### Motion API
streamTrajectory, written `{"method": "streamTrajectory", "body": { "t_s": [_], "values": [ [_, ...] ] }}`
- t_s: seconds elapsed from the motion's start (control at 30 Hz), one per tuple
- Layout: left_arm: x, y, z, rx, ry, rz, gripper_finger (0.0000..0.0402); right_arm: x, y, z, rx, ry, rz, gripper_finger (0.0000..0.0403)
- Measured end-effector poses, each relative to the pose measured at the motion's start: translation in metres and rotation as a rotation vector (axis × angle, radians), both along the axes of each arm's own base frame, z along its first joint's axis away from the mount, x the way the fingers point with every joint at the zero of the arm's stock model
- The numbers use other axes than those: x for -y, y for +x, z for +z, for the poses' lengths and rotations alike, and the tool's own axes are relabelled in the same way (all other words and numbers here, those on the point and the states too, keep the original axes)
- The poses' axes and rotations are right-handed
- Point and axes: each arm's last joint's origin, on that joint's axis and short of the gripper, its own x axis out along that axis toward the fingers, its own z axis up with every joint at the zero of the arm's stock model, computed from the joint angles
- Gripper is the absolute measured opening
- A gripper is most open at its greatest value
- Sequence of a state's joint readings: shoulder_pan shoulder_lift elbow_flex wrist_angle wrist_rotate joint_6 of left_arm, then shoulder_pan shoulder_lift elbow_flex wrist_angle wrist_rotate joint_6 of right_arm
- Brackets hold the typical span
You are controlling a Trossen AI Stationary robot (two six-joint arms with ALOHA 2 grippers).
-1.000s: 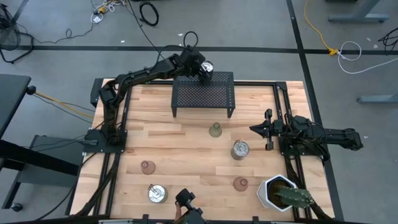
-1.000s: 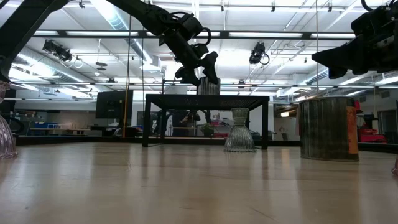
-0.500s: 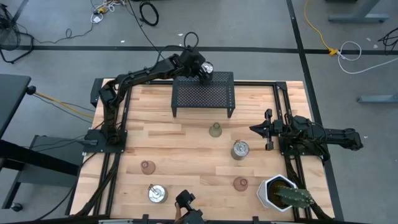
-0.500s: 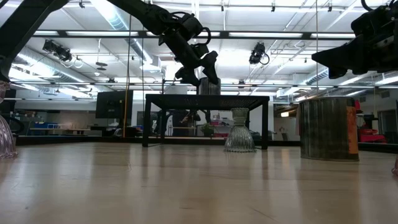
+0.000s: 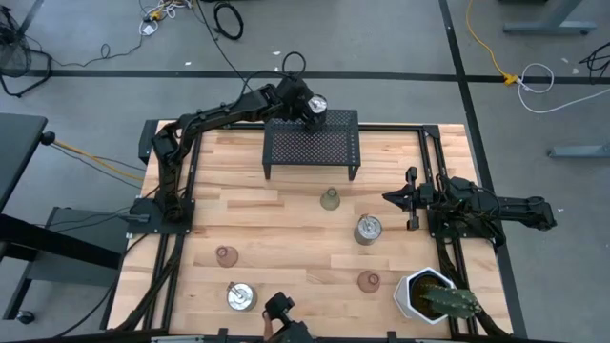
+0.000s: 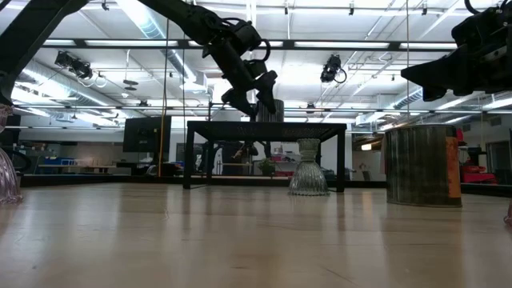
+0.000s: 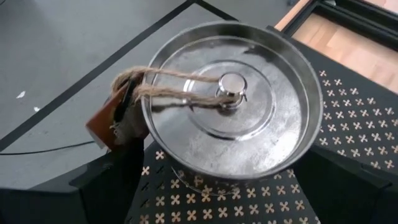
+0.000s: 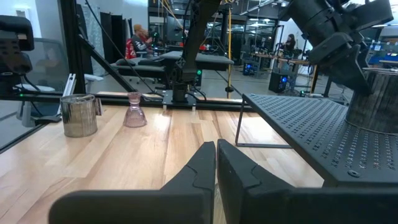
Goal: Pick & Place candle stick holders
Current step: Put the top left silver scented candle on the shelf
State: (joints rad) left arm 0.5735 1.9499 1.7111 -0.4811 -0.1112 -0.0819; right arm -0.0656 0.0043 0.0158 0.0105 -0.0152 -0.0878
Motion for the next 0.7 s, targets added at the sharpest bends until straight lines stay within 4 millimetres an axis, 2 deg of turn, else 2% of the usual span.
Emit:
{"method": "streamTrajectory", "body": {
  "t_s": [0.4, 0.7],
  "values": [
    [0.004, -0.006, 0.0, -0.057, -0.022, -0.009, 0.0399, 0.0, 0.0, 0.0, 0.0, 0.0, 0.0, 0.002],
    [0.01, -0.015, 0.012, -0.078, -0.028, -0.006, 0.0399, 0.0, 0.0, 0.0, 0.0, 0.0, 0.0, 0.002]
  ]
}}
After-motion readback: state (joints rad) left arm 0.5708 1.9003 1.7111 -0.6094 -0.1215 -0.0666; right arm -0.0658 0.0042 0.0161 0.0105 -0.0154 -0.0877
